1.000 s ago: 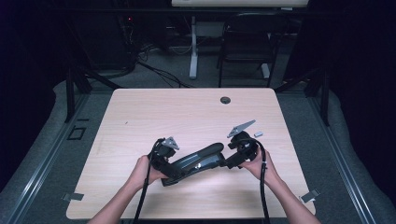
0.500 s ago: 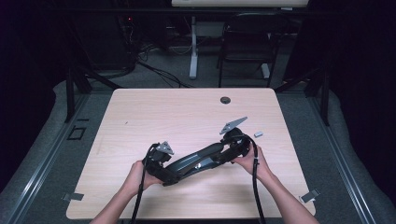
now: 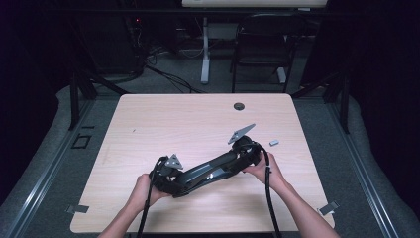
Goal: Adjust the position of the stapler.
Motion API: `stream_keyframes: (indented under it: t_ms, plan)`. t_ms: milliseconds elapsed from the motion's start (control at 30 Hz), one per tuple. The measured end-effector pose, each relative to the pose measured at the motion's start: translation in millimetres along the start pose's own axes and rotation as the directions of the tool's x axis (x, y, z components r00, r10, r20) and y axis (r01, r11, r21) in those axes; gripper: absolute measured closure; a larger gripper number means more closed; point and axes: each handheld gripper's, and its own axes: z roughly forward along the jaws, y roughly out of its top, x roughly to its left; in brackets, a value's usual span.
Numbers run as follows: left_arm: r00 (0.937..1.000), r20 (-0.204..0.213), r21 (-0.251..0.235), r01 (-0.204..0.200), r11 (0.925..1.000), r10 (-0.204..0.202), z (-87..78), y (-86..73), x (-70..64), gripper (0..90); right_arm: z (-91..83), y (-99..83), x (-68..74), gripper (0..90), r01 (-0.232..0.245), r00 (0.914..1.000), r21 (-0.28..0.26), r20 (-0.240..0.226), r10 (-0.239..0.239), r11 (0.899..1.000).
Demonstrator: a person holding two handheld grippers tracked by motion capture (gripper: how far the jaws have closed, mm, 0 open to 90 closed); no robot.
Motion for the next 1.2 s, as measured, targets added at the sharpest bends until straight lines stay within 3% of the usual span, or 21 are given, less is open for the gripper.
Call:
stream_keyframes:
  t_ms: [433,600,833,1200]
  plan:
    - [0.9976,0.009,0.028,-0.068,0.9973,0.068,2.3,5.4,2.7,42.1,-5.7,-6.4,2.5,31.2,-0.008,1.0,0.003,-0.001,0.008,1.0]
    - [0.9982,0.012,0.038,-0.06,0.9975,0.06,6.4,12.0,6.3,39.7,-10.0,-11.7,7.4,35.8,-0.014,0.9998,0.009,0.014,0.014,1.0]
    - [0.9963,0.022,0.042,-0.084,0.9956,0.083,11.8,19.8,9.3,37.7,-15.5,-18.3,13.3,39.7,-0.015,0.9991,0.021,0.04,0.015,1.0]
    - [0.987,0.045,0.074,-0.157,0.9848,0.154,17.4,31.6,12.5,36.9,-20.9,-27.3,16.8,43.0,-0.032,0.9984,0.01,0.048,0.031,0.999]
